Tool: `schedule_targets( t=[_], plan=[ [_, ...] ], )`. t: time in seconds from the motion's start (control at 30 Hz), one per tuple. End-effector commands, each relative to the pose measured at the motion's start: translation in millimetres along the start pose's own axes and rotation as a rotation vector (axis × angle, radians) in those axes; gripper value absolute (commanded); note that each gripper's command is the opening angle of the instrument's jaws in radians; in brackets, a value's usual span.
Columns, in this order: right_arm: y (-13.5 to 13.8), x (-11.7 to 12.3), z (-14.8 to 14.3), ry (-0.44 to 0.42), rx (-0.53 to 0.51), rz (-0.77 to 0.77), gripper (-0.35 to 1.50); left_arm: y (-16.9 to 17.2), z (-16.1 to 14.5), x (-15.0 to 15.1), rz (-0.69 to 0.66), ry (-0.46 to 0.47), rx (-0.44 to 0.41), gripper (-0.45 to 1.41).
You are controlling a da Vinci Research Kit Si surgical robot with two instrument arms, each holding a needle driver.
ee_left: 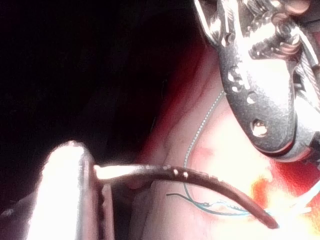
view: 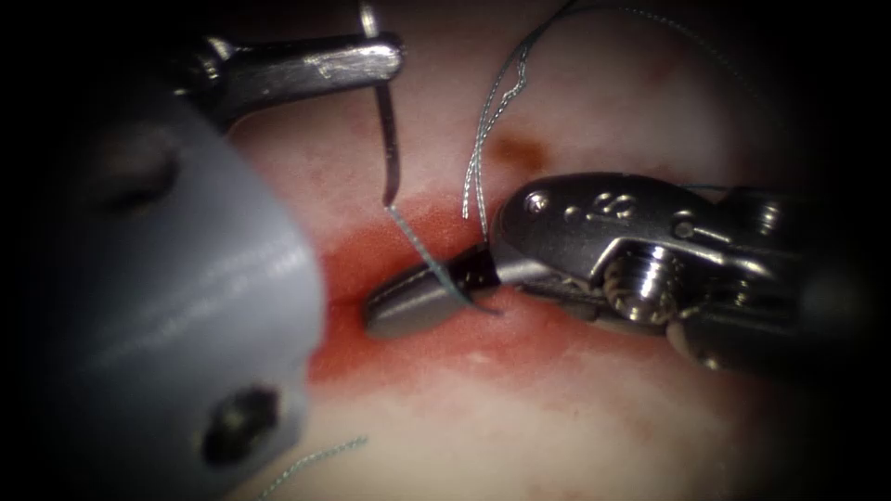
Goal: Wound Closure
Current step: Use the right hand to pull the suture length through.
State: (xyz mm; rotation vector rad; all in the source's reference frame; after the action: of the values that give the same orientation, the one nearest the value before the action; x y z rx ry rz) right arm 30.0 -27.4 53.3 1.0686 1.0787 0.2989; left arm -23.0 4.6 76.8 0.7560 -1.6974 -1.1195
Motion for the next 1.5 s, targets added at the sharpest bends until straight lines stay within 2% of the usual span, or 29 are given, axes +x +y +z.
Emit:
schedule_targets(
  t=[0.03,0.1,0.2,0.33,0.4,0.5,0.53,0.63,0.67,0.73,0.77,0.83,0.9,1.0,1.1,1.13,1.27,1.3,1.33,1.43,1.5],
  plan=[
    [-0.4,1.4,-0.3,-0.009,0.025,0.031,-0.35,0.7,-0.1,-1.5,0.053,0.006,-0.011,-0.45],
    [-1.6,1.5,-2.6,0.028,-0.010,0.084,-0.35,2.0,-2.0,-1.6,0.100,0.086,-0.069,-0.45],
    [-3.1,0.8,-4.9,0.018,0.021,0.174,-0.35,3.9,-4.1,-1.2,0.190,0.179,-0.131,-0.45],
    [-4.6,-0.4,-6.1,0.000,0.046,0.286,-0.35,5.5,-6.1,-1.2,0.283,0.270,-0.182,-0.45],
    [-5.3,-1.4,-6.2,-0.014,0.058,0.361,-0.35,6.6,-7.7,-1.7,0.367,0.362,-0.236,-0.45],
    [-5.1,-0.8,-6.2,0.015,0.029,0.332,-0.35,6.8,-8.5,-1.9,0.374,0.365,-0.257,-0.45],
    [-4.3,0.7,-6.6,0.052,-0.008,0.267,-0.35,6.6,-8.5,-1.9,0.368,0.370,-0.251,-0.45],
    [-3.5,2.5,-7.4,0.069,-0.070,0.140,-0.35,5.8,-8.1,-2.0,0.349,0.388,-0.225,-0.45],
    [-3.3,3.4,-7.6,0.074,-0.129,-0.020,-0.35,5.0,-7.7,-2.1,0.336,0.386,-0.214,-0.45],
    [-3.2,3.9,-7.5,0.077,-0.162,-0.123,-0.35,4.4,-7.3,-2.4,0.322,0.376,-0.198,-0.45],
    [-3.3,4.0,-7.1,0.080,-0.205,-0.213,-0.01,3.8,-6.9,-2.7,0.308,0.350,-0.178,-0.45],
    [-3.2,4.1,-6.5,0.092,-0.272,-0.270,0.24,3.1,-6.6,-3.3,0.290,0.319,-0.151,-0.45],
    [-3.1,4.2,-6.1,0.100,-0.317,-0.274,0.34,2.6,-6.5,-3.9,0.276,0.300,-0.131,-0.45],
    [-2.9,4.1,-5.3,0.091,-0.338,-0.262,0.67,1.7,-6.2,-4.9,0.252,0.258,-0.103,-0.45],
    [-2.8,3.7,-4.3,0.060,-0.326,-0.260,0.81,0.9,-5.9,-5.7,0.235,0.208,-0.072,-0.45],
    [-2.8,3.4,-3.7,0.051,-0.315,-0.253,0.93,0.2,-5.6,-6.3,0.219,0.181,-0.052,-0.45],
    [-3.0,2.7,-3.2,0.032,-0.302,-0.220,0.79,-1.0,-5.2,-7.1,0.195,0.154,-0.030,-0.45],
    [-3.2,2.3,-3.2,-0.007,-0.304,-0.203,0.76,-1.3,-5.1,-7.3,0.189,0.147,-0.023,-0.45],
    [-3.3,1.9,-3.3,-0.061,-0.299,-0.188,0.61,-1.5,-5.1,-7.4,0.186,0.149,-0.018,-0.45],
    [-3.2,1.8,-3.7,-0.141,-0.322,-0.180,0.56,-1.6,-5.0,-7.4,0.184,0.145,-0.014,-0.45],
    [-3.2,1.7,-3.8,-0.164,-0.329,-0.178,0.52,-1.6,-5.0,-7.4,0.184,0.147,-0.010,-0.45]
  ],
)
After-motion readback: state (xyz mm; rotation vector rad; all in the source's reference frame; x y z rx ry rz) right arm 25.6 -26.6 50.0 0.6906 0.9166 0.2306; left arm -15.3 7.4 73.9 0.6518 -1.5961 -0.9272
